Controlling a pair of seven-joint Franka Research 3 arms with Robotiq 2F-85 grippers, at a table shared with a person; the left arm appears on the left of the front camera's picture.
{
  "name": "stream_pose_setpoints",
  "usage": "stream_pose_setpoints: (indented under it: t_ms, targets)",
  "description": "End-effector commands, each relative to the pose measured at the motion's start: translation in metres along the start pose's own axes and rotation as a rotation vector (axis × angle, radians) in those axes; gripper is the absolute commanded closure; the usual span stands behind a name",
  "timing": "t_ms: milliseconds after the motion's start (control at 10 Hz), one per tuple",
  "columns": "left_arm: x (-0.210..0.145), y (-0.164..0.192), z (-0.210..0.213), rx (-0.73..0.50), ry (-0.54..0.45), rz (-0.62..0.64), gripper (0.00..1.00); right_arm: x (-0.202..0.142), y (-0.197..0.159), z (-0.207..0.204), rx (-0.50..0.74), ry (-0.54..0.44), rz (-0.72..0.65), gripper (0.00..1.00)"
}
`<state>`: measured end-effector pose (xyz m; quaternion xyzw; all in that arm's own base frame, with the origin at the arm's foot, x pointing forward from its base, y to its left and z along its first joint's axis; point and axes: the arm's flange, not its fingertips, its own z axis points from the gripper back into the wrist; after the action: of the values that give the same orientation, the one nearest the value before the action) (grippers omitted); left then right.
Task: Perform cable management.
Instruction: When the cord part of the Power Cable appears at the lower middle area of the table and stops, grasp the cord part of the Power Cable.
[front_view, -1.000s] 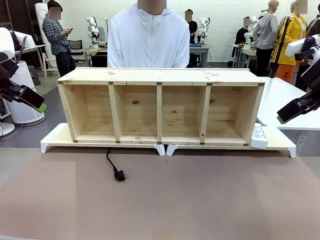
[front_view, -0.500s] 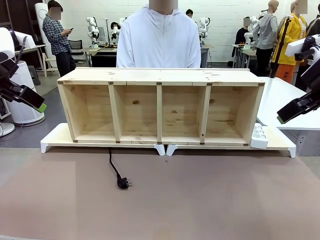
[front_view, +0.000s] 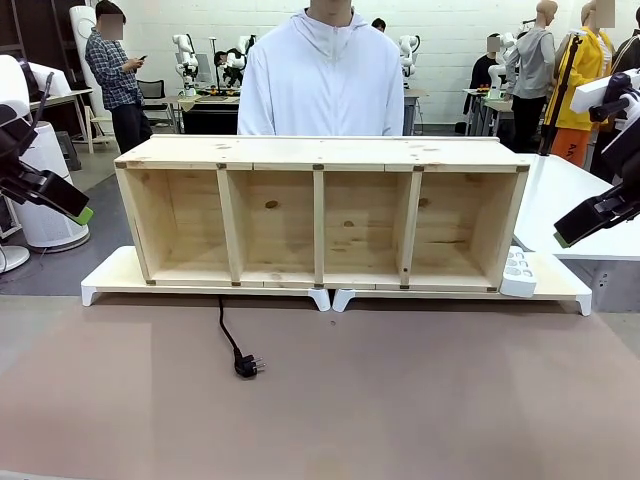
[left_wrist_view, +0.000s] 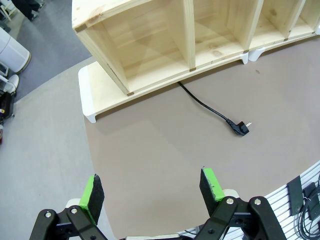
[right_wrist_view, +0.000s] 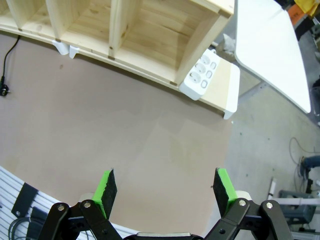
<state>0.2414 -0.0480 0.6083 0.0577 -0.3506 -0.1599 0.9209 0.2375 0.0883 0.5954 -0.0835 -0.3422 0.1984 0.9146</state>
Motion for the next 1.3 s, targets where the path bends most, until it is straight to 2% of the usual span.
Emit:
stream_pose_setpoints:
  t_ms: [0,400,800,1200]
  targets:
    - [0.002,-0.001,-0.002,0.007,-0.006,-0.003,0.00,0.000,-0.002,-0.001,-0.005,0.003,-0.006,0.00]
    - [0.002,-0.001,-0.002,0.007,-0.006,-0.003,0.00,0.000,0.000,0.000,0.000,0.000,0.000,0.00]
    - [0.002,-0.001,-0.002,0.007,-0.006,-0.003,0.00,0.044,0.050,-0.008,0.063,0.049,0.140,0.00]
    - [0.002,-0.001,-0.002,0.007,-0.006,-0.003,0.00,0.081,0.119,-0.016,0.117,0.092,0.301,0.00]
